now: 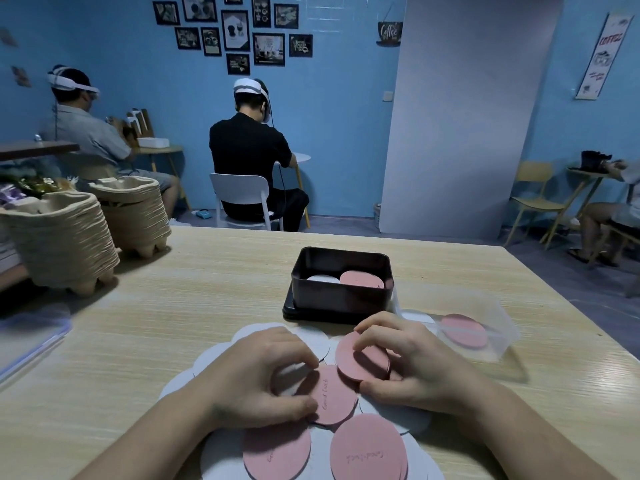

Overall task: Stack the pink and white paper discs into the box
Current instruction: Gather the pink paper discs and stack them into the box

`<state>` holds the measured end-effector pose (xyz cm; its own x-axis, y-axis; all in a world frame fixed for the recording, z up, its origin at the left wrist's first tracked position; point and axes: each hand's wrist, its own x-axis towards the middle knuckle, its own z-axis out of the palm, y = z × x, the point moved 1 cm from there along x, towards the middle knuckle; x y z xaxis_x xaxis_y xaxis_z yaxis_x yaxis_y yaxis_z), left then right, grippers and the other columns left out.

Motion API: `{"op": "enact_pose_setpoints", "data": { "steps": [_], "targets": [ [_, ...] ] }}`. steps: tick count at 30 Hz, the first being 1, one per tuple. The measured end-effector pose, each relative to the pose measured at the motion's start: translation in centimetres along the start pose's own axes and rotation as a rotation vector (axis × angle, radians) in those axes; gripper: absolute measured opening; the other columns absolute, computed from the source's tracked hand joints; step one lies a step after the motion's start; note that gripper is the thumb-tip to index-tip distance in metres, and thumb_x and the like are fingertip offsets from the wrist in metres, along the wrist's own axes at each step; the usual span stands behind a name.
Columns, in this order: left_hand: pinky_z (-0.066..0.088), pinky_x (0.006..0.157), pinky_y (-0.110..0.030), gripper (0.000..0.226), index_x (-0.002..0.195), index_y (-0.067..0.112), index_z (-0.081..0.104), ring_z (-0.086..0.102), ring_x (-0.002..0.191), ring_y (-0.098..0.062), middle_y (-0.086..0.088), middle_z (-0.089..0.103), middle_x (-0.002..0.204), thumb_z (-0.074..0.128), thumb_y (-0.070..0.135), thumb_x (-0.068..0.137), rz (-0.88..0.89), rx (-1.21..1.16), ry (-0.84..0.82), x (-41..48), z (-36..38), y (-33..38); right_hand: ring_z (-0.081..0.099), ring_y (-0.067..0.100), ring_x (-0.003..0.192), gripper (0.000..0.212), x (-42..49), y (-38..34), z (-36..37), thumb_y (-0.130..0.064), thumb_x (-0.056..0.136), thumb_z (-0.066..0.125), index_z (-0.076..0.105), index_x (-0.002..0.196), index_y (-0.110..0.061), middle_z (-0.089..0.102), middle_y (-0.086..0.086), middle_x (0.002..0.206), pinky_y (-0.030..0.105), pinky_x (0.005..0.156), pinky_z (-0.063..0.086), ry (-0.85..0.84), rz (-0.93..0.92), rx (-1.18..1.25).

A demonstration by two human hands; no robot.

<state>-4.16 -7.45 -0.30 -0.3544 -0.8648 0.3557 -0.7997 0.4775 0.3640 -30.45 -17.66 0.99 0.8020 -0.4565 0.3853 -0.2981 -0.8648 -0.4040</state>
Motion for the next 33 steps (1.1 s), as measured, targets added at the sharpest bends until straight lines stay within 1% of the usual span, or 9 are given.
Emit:
{"op": "enact_pose_setpoints", "data": {
  "steps": [5,8,12,15,19,24,27,29,33],
  "targets": [
    [0.046,0.091,-0.027,0.059,0.116,0.036,0.066,0.055,0.105,0.002,0.022,0.065,0.106,0.078,0.071,0.07,0.059,0.043,-0.067,0.6,0.3,0.5,0.059,0.008,0.106,0.028,-0.2,0.2,0.0,-0.042,0.078,0.082,0.067,0.099,-0.03,0.056,-0.017,0.119,0.03,0.085,0.052,-0.042,0.026,-0.02],
    [0.048,0.087,-0.031,0.053,0.111,0.034,0.067,0.056,0.099,-0.001,0.019,0.065,0.099,0.078,0.068,0.072,0.061,0.04,-0.04,0.7,0.6,0.5,0.06,0.01,0.103,0.028,-0.1,0.2,0.1,-0.044,0.078,0.082,0.066,0.098,-0.031,0.055,-0.019,0.119,0.031,0.079,0.053,-0.05,0.035,-0.014],
    [0.048,0.084,-0.03,0.045,0.105,0.034,0.066,0.055,0.094,-0.002,0.02,0.063,0.094,0.079,0.061,0.071,0.042,0.045,-0.006,0.5,0.4,0.3,0.059,0.007,0.107,0.029,-0.1,0.2,0.1,-0.045,0.08,0.081,0.066,0.1,-0.031,0.054,-0.019,0.121,0.019,0.081,0.048,-0.046,0.049,-0.006],
    [0.048,0.08,-0.027,0.04,0.098,0.033,0.064,0.053,0.085,-0.001,0.021,0.058,0.086,0.08,0.053,0.067,0.021,0.047,0.043,0.3,0.0,0.2,0.059,0.009,0.111,0.029,-0.1,0.2,0.0,-0.045,0.079,0.081,0.067,0.101,-0.032,0.054,-0.018,0.123,0.028,0.088,0.051,-0.027,0.061,-0.005],
    [0.048,0.078,-0.029,0.039,0.097,0.033,0.062,0.054,0.083,-0.002,0.021,0.057,0.086,0.081,0.051,0.068,0.001,0.031,0.072,0.1,-0.2,-0.2,0.059,0.008,0.11,0.03,-0.1,0.2,-0.1,-0.045,0.079,0.082,0.067,0.101,-0.032,0.054,-0.018,0.123,0.03,0.088,0.052,-0.025,0.069,-0.01],
    [0.051,0.08,-0.034,0.038,0.102,0.031,0.065,0.062,0.092,-0.006,0.018,0.066,0.096,0.08,0.049,0.073,-0.03,0.026,0.162,-0.3,-0.9,-1.0,0.063,0.012,0.101,0.03,-0.1,0.3,0.1,-0.048,0.08,0.08,0.065,0.101,-0.033,0.052,-0.025,0.123,0.035,0.081,0.055,-0.032,0.081,-0.005],
    [0.052,0.082,-0.03,0.035,0.1,0.028,0.064,0.065,0.103,-0.007,0.019,0.067,0.105,0.081,0.047,0.076,-0.025,-0.018,0.22,-0.1,-0.8,-0.9,0.066,0.017,0.096,0.03,0.0,0.4,0.4,-0.048,0.081,0.08,0.065,0.101,-0.034,0.052,-0.027,0.124,0.036,0.081,0.055,-0.048,0.078,0.006],
    [0.052,0.086,-0.029,0.035,0.097,0.025,0.063,0.066,0.11,-0.005,0.018,0.068,0.108,0.083,0.044,0.076,0.001,-0.028,0.248,0.2,-0.4,-0.7,0.066,0.012,0.1,0.031,0.1,0.3,0.5,-0.049,0.081,0.08,0.066,0.103,-0.034,0.054,-0.024,0.126,0.031,0.085,0.054,-0.051,0.061,0.003],
    [0.052,0.089,-0.029,0.034,0.093,0.025,0.06,0.063,0.11,-0.004,0.019,0.066,0.112,0.082,0.045,0.077,0.003,-0.017,0.246,0.5,0.2,-0.9,0.058,0.003,0.117,0.037,0.3,0.0,0.6,-0.053,0.084,0.08,0.065,0.11,-0.031,0.057,-0.017,0.127,0.019,0.091,0.049,-0.036,0.03,0.008]
  ]
}}
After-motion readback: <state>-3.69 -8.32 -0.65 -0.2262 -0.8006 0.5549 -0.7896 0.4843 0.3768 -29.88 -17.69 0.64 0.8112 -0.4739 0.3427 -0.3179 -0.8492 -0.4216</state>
